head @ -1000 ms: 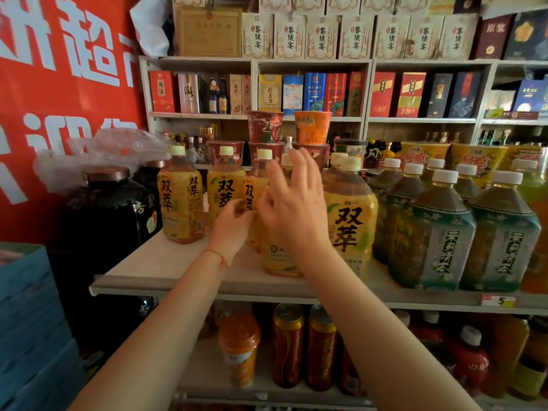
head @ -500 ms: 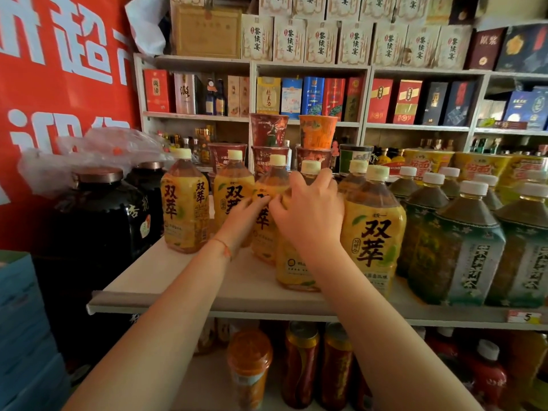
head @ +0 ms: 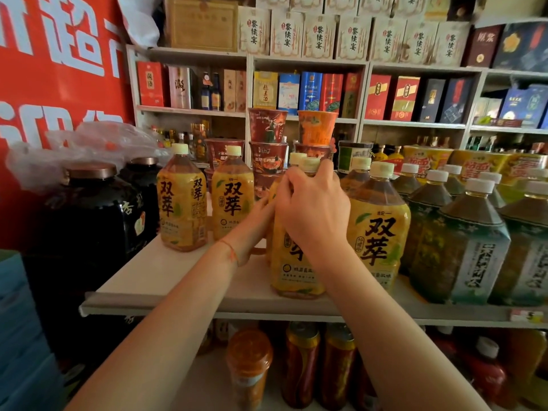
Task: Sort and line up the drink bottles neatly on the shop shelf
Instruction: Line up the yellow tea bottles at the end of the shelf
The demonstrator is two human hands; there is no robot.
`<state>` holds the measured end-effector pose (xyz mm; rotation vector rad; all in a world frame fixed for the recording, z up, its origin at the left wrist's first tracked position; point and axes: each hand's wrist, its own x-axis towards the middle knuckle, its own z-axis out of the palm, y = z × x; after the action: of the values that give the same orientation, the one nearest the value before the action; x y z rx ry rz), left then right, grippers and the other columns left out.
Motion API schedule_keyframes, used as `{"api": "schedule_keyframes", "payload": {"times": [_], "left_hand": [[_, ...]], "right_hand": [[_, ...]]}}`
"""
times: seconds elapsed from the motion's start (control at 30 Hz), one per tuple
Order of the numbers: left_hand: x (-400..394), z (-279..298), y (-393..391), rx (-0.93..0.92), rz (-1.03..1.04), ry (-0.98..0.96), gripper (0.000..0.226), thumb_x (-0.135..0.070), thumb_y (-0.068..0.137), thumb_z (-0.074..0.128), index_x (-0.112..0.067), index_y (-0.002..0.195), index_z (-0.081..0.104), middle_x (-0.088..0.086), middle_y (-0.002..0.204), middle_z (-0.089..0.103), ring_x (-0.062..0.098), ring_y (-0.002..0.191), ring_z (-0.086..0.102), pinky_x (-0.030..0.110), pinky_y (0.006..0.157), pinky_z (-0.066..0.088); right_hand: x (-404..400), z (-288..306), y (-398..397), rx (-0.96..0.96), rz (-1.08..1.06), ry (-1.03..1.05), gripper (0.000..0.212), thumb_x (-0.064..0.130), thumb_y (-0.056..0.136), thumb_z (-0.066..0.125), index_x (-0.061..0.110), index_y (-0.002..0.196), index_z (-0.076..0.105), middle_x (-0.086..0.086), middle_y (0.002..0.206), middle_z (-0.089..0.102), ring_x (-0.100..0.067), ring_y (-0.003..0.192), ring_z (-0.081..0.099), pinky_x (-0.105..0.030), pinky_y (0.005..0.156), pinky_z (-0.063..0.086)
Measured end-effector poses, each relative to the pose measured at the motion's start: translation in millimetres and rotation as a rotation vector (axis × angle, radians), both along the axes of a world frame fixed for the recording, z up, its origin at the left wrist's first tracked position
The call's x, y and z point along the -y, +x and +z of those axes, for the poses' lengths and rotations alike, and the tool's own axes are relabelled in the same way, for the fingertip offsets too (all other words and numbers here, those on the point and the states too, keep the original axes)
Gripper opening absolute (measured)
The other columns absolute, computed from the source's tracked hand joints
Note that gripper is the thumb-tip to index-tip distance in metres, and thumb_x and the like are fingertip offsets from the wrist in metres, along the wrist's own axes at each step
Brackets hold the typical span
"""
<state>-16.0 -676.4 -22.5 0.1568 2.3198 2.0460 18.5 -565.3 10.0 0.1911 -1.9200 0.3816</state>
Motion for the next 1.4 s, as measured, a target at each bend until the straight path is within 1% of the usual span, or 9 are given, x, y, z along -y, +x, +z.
{"api": "schedule_keyframes", "payload": {"times": [0.33, 0.47, 0.6, 0.7, 0.77, 0.83, 1.0, 1.17, 1.4], "left_hand": [[-25.8, -0.4, 20.5, -0.01, 0.072, 0.162, 0.034, -0.065, 0.1, 0.035, -0.042, 0.093, 0.06, -0.009, 0.094, 0.066, 0.01, 0.093, 0.058, 0.047, 0.104, 0.046], [-11.9, 0.1, 27.1, -0.133, 0.142, 0.019, 0.037, -0.054, 0.104, 0.037, -0.032, 0.111, 0.065, -0.003, 0.103, 0.068, 0.014, 0.099, 0.061, 0.046, 0.099, 0.05], [33.1, -5.8, 21.2, -0.33, 0.432, -0.083, 0.022, -0.023, 0.102, 0.049, -0.013, 0.11, 0.067, -0.007, 0.09, 0.06, 0.007, 0.082, 0.058, 0.014, 0.061, 0.048], [73.9, -11.5, 18.8, -0.398, 0.606, -0.153, 0.014, -0.02, 0.095, 0.057, -0.016, 0.089, 0.069, -0.003, 0.085, 0.065, 0.018, 0.085, 0.062, 0.034, 0.074, 0.053], [97.3, -13.7, 15.4, -0.382, 0.733, -0.23, 0.014, -0.027, 0.089, 0.063, -0.016, 0.096, 0.069, 0.004, 0.1, 0.067, 0.024, 0.097, 0.064, 0.041, 0.082, 0.055], [120.4, -14.9, 10.6, -0.341, 0.821, -0.288, 0.044, -0.033, 0.083, 0.072, -0.013, 0.12, 0.058, 0.01, 0.123, 0.056, 0.029, 0.114, 0.056, 0.044, 0.091, 0.052], [155.7, -12.0, -11.1, -0.231, 0.684, -0.355, 0.125, -0.048, 0.075, 0.084, -0.013, 0.161, 0.001, 0.016, 0.163, 0.02, 0.036, 0.148, 0.027, 0.049, 0.117, 0.033], [162.3, -13.5, -32.9, -0.202, 0.551, -0.427, 0.137, -0.062, 0.062, 0.086, -0.027, 0.16, -0.003, 0.013, 0.159, 0.034, 0.036, 0.138, 0.045, 0.055, 0.11, 0.043], [167.0, -8.2, -37.7, -0.173, 0.552, -0.626, 0.137, -0.06, 0.069, 0.083, -0.012, 0.159, -0.008, 0.018, 0.16, 0.027, 0.039, 0.138, 0.044, 0.053, 0.108, 0.045]], "right_hand": [[-3.7, 1.6, 1.5, 0.019, 0.028, 0.014, 0.029, 0.033, 0.092, 0.052, 0.014, 0.085, 0.071, -0.011, 0.087, 0.053, -0.028, 0.069, 0.054, -0.037, 0.059, 0.05], [-0.8, 7.5, 13.2, 0.172, -0.154, 0.119, 0.034, 0.043, 0.094, 0.05, 0.019, 0.104, 0.072, -0.025, 0.128, 0.054, -0.045, 0.117, 0.052, -0.056, 0.102, 0.037], [19.3, 4.4, 24.8, -0.001, -0.005, 0.206, 0.029, 0.029, 0.093, 0.057, 0.018, 0.118, 0.066, -0.029, 0.15, 0.038, -0.047, 0.145, 0.026, -0.059, 0.118, 0.015], [56.3, -4.6, 16.9, 0.055, 0.255, 0.174, 0.035, 0.024, 0.091, 0.056, 0.012, 0.124, 0.06, -0.021, 0.139, 0.05, -0.038, 0.134, 0.043, -0.056, 0.114, 0.034], [80.5, -6.9, 4.3, 0.376, 0.383, -0.032, 0.05, 0.027, 0.093, 0.058, 0.012, 0.139, 0.045, -0.016, 0.139, 0.045, -0.032, 0.127, 0.044, -0.044, 0.106, 0.043], [102.2, -9.5, -17.3, 0.655, 0.396, -0.258, 0.073, 0.031, 0.093, 0.064, 0.01, 0.15, 0.024, -0.017, 0.144, 0.034, -0.031, 0.13, 0.039, -0.04, 0.103, 0.042], [129.5, -17.4, -68.0, 0.704, 0.272, -0.49, 0.118, 0.037, 0.083, 0.078, 0.012, 0.157, -0.01, -0.021, 0.159, 0.014, -0.037, 0.147, 0.019, -0.053, 0.114, 0.032], [139.3, -20.3, -88.2, 0.67, 0.217, -0.444, 0.122, 0.041, 0.08, 0.08, 0.023, 0.157, -0.012, -0.022, 0.149, 0.028, -0.038, 0.133, 0.037, -0.054, 0.104, 0.042], [139.2, -23.9, -100.1, 0.674, 0.12, -0.339, 0.121, 0.047, 0.081, 0.077, 0.023, 0.157, -0.015, -0.022, 0.142, 0.03, -0.038, 0.125, 0.043, -0.049, 0.095, 0.047]]}}
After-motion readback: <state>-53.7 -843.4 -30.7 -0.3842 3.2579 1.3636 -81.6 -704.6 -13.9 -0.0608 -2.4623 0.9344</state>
